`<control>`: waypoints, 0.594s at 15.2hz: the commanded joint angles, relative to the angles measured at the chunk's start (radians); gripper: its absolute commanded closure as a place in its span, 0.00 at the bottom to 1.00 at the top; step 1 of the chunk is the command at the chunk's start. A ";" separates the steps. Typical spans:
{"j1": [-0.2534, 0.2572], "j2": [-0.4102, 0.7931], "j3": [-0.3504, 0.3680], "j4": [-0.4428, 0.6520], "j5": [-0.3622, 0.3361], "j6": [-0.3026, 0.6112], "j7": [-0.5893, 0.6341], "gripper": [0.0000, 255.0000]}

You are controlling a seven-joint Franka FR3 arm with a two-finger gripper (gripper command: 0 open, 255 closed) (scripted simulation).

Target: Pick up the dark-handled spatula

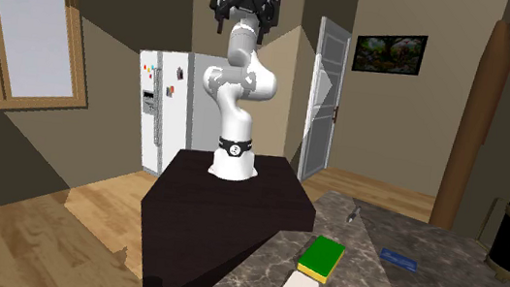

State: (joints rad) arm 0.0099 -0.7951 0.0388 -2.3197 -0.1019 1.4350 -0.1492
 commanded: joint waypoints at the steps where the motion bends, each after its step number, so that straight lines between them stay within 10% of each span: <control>1: 0.000 0.000 0.000 0.000 0.000 0.000 0.000 0.00; 9: -0.024 0.075 0.081 -0.189 0.080 0.283 0.222 0.00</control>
State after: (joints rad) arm -0.0085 -0.7357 0.1135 -2.4874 -0.0281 1.6752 0.0485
